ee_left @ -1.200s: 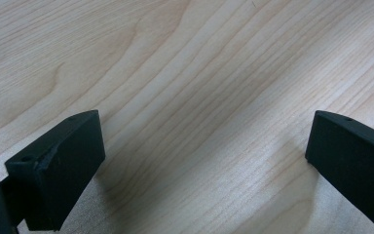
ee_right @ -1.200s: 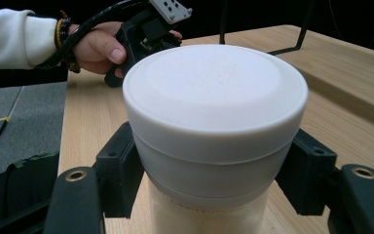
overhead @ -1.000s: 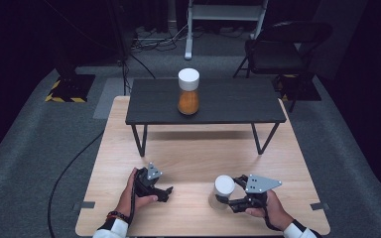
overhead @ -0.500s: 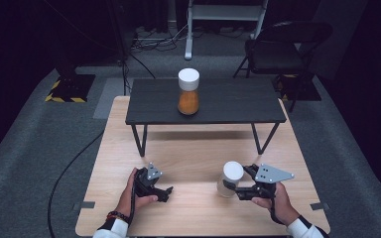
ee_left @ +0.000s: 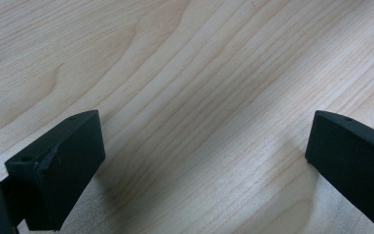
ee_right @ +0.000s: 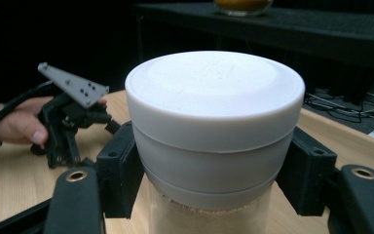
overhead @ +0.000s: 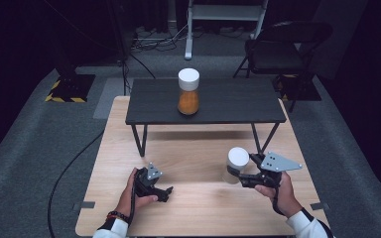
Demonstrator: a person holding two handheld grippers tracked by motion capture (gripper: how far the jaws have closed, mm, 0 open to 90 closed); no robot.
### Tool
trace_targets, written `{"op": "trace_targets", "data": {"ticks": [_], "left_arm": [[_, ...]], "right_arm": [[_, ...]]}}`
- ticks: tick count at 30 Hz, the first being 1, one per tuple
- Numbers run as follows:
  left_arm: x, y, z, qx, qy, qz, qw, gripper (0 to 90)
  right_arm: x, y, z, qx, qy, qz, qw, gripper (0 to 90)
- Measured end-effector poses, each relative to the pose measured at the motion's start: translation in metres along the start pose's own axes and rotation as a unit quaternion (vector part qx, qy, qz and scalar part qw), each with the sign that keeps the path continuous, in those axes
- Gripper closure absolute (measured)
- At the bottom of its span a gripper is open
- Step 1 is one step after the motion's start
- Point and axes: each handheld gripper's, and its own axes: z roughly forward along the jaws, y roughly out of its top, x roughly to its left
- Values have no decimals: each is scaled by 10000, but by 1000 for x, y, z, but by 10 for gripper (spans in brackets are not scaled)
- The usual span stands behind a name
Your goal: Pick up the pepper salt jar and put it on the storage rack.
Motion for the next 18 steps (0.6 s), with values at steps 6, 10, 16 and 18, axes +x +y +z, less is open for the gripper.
{"op": "trace_targets", "data": {"ticks": [6,10,16,18], "left_arm": [[0,0,0,1,0,0,10000,8],[0,0,0,2,0,0,10000,8],[0,0,0,2,-1,1,10000,8],[0,0,0,2,-1,-1,10000,8]], "right_arm": [[3,14,2,2,-215,65,9997,337],[3,22,2,14,-352,113,9993,337],[4,37,2,-28,-536,58,9985,337],[4,41,3,-38,-605,63,9981,337]]}}
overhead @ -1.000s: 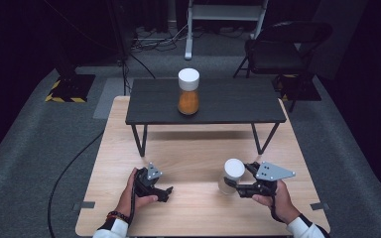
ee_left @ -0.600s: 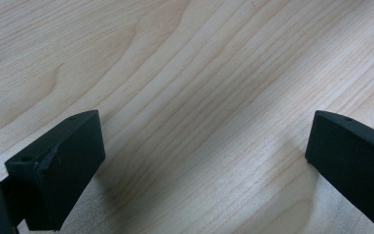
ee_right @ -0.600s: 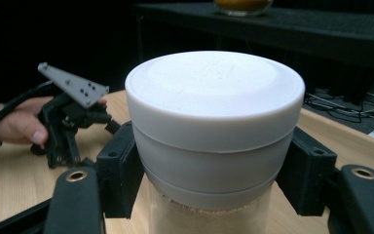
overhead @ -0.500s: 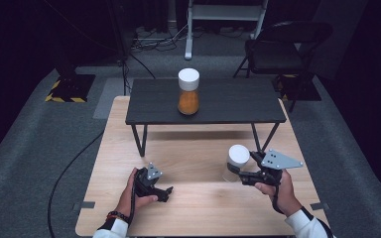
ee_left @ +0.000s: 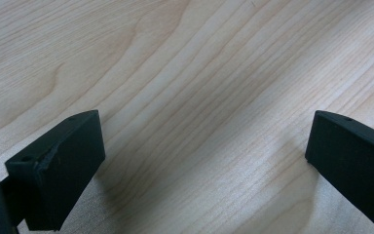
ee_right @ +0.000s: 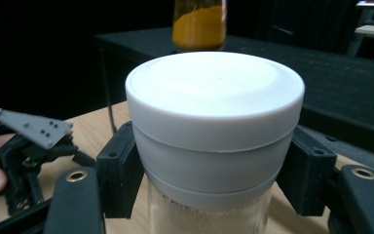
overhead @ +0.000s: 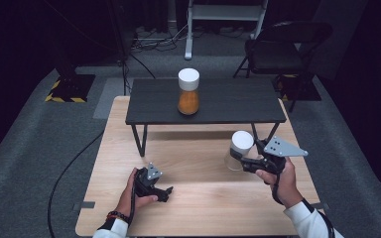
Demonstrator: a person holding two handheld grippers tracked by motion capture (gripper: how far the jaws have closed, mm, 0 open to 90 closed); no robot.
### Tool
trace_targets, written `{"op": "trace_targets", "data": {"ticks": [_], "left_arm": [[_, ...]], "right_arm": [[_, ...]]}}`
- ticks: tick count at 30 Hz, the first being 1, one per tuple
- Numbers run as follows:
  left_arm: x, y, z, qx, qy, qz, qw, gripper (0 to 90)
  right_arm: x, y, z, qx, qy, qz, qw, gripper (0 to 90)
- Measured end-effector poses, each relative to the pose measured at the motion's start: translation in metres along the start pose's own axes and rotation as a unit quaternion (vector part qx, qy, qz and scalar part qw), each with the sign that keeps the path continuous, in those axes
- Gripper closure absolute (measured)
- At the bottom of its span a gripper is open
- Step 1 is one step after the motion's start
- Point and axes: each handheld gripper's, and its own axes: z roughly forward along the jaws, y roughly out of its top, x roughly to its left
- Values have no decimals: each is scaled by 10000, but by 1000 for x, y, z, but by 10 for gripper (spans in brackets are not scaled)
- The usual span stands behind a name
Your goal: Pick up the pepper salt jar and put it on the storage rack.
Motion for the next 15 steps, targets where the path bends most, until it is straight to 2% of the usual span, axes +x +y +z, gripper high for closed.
{"op": "trace_targets", "data": {"ticks": [5,15], "left_arm": [[0,0,0,0,-2,2,10000,8],[0,0,0,0,-1,1,10000,8]], "right_arm": [[0,16,1,0,-123,-72,9999,337],[4,39,3,34,-332,16,9994,337]]}}
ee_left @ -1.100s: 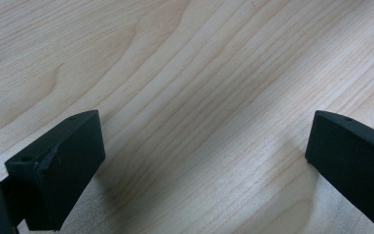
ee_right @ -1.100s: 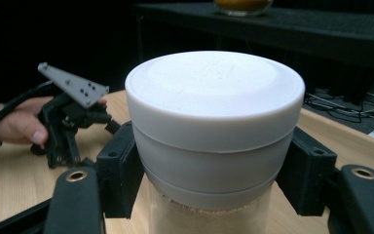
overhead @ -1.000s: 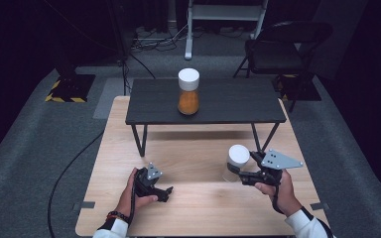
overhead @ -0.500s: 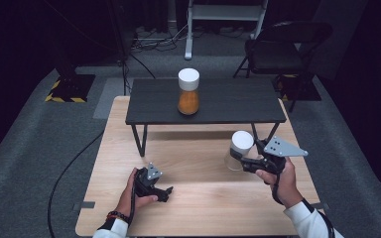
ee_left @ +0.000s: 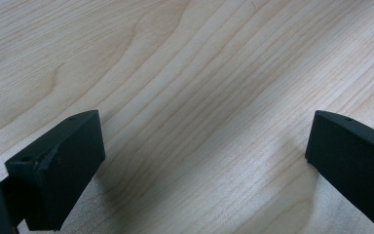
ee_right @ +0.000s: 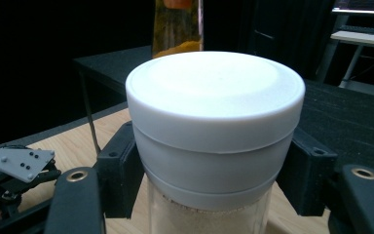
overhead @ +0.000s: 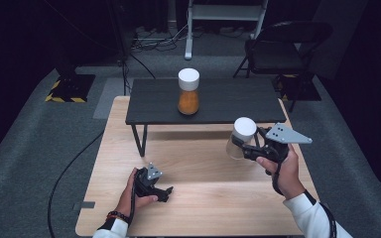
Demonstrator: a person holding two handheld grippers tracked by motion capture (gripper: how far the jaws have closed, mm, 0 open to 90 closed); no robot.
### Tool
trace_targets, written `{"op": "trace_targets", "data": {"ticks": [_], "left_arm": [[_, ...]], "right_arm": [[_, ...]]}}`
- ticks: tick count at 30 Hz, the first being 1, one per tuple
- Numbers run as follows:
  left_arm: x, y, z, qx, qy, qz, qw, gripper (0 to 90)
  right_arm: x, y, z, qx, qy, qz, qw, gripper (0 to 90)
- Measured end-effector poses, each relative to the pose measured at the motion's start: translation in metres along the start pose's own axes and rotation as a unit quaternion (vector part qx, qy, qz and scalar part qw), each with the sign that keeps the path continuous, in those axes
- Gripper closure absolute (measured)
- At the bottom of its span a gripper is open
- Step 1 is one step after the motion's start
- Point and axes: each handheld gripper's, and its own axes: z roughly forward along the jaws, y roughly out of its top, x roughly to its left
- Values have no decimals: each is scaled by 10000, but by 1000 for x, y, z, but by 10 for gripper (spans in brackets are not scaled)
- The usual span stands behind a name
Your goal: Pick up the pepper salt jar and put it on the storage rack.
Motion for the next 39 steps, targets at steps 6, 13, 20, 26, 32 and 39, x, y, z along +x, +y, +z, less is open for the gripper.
{"op": "trace_targets", "data": {"ticks": [6,13,20,26,32,39], "left_arm": [[0,0,0,0,0,1,10000,8],[0,0,0,0,0,0,10000,8],[0,0,0,-2,-6,10,10000,8],[0,0,0,-3,-6,11,10000,8],[0,0,0,-2,-10,17,10000,8],[0,0,0,-1,-10,18,10000,8]], "right_arm": [[3,12,0,-22,-110,16,9999,338],[2,30,0,-32,-222,61,9997,338],[-1,43,3,-100,-320,93,9994,338],[-1,52,6,-116,-444,20,9989,338],[-6,60,11,-173,-543,-18,9984,338],[-11,67,22,-191,-658,-11,9976,338]]}}
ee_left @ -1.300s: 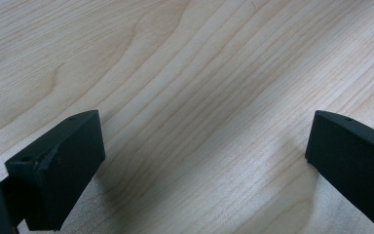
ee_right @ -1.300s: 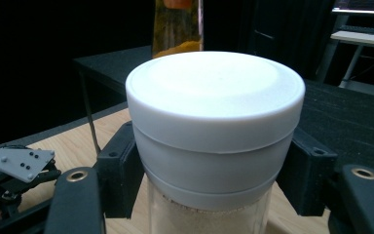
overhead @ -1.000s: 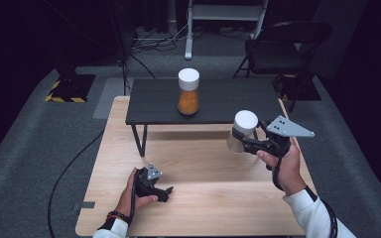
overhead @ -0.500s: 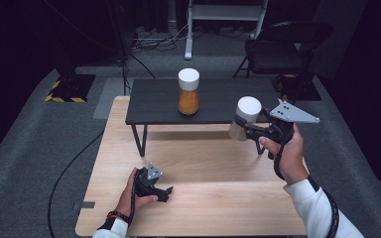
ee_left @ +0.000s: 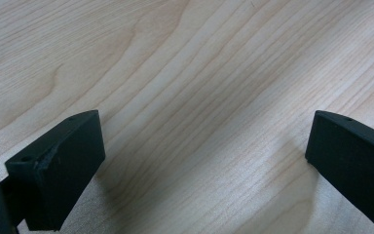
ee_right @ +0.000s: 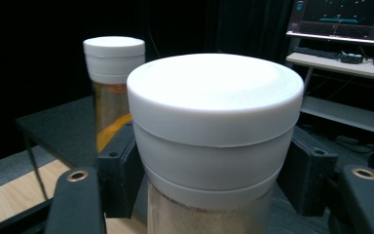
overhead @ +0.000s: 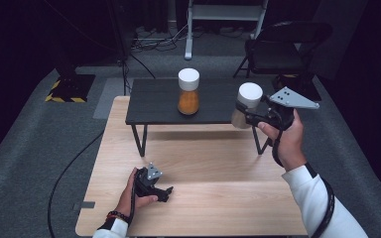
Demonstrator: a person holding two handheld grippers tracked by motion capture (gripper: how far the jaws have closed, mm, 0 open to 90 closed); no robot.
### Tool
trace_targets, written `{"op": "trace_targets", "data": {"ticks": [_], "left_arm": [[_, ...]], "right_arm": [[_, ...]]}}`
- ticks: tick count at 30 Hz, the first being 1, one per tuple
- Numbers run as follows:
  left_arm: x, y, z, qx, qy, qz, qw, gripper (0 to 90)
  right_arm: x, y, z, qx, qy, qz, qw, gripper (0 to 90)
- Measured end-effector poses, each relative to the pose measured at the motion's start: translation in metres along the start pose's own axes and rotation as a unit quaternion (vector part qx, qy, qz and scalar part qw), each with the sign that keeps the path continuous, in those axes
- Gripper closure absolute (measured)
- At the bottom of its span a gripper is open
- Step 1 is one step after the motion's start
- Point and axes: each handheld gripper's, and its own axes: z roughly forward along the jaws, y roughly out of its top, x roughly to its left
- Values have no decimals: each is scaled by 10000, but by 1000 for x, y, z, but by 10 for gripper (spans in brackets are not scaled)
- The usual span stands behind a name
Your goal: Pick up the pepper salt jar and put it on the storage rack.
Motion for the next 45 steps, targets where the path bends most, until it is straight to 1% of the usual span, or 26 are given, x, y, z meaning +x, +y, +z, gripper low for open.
{"op": "trace_targets", "data": {"ticks": [6,8,12,16,20,28,30,33,36,45], "left_arm": [[0,0,0,0,-1,-1,10000,8],[0,0,0,-1,-1,-2,10000,8],[0,0,0,2,-1,2,10000,8],[0,0,0,-2,-10,-3,10000,8],[0,0,0,-4,-10,5,10000,8],[0,0,0,1,-10,0,10000,8],[0,0,0,2,-10,0,10000,8],[0,0,0,2,-11,6,10000,8],[0,0,0,0,-12,3,10000,8],[1,0,0,5,-11,9,10000,8]], "right_arm": [[-4,3,13,-71,-89,-14,9999,337],[-7,2,17,-132,-110,46,9998,338],[-7,5,25,-56,-176,19,9998,338],[-9,4,31,-38,-189,20,9998,337],[-12,2,37,-17,-186,70,9998,337],[-20,-1,46,-44,-283,171,9994,337],[-20,-1,47,-54,-315,142,9994,337],[-22,-1,49,-71,-355,191,9992,337],[-23,-1,53,-39,-378,183,9991,337],[-27,-11,61,-49,-418,284,9987,337]]}}
